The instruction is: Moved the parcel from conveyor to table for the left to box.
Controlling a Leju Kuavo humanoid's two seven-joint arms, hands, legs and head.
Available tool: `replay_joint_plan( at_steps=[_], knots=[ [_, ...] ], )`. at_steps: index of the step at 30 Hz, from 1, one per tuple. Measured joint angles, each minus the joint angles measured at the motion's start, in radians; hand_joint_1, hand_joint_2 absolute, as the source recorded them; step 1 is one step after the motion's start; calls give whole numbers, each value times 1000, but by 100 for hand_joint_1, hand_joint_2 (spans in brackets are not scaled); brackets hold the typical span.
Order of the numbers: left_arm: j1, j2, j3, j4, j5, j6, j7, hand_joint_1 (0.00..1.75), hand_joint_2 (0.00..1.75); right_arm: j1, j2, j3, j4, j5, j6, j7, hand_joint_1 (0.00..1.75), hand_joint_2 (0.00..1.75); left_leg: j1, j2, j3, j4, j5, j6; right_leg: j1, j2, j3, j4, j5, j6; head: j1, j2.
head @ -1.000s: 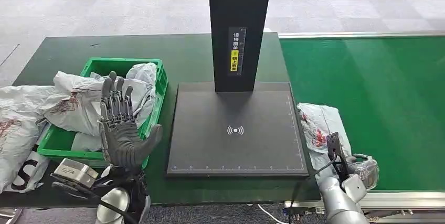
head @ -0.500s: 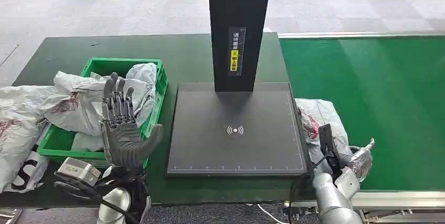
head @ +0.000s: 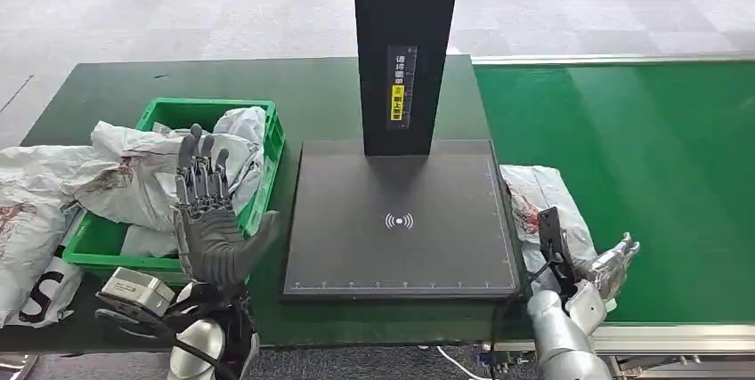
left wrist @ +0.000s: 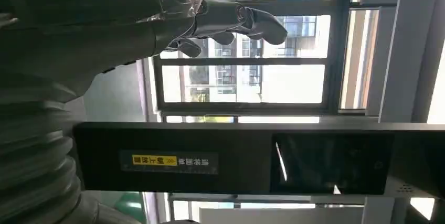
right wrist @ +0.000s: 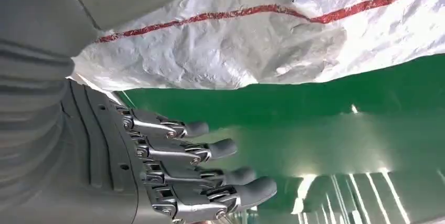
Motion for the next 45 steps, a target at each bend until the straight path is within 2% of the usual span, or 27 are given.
replay_joint_plan(
  at_steps=[9,20,23,27,44,45],
  knots=[
    [0,0,0,0,0,5,0,0,175,-1,1,2,0,6,40,21,0,175,0,0,0,0,0,0,0,0,0,0,0,0,0,0],
    [0,1,-10,0,0,18,0,0,175,-1,8,18,-9,2,-15,18,0,175,0,0,0,0,0,0,0,0,0,0,0,0,0,0],
    [0,2,-16,0,0,18,0,0,175,-1,8,18,-10,-6,43,23,0,175,0,0,0,0,0,0,0,0,0,0,0,0,0,0],
    [0,3,-24,3,0,18,0,0,175,-2,8,18,1,-43,143,-20,0,175,0,0,0,0,0,0,0,0,0,0,0,0,0,0],
    [0,3,-24,8,0,26,0,0,175,-15,8,18,50,-51,243,-26,0,175,0,0,0,0,0,0,0,0,0,0,0,0,0,0],
    [0,3,-24,8,0,26,0,0,175,-16,8,18,53,-50,253,-22,134,175,0,0,0,0,0,0,0,0,0,0,0,0,0,0]
  ],
)
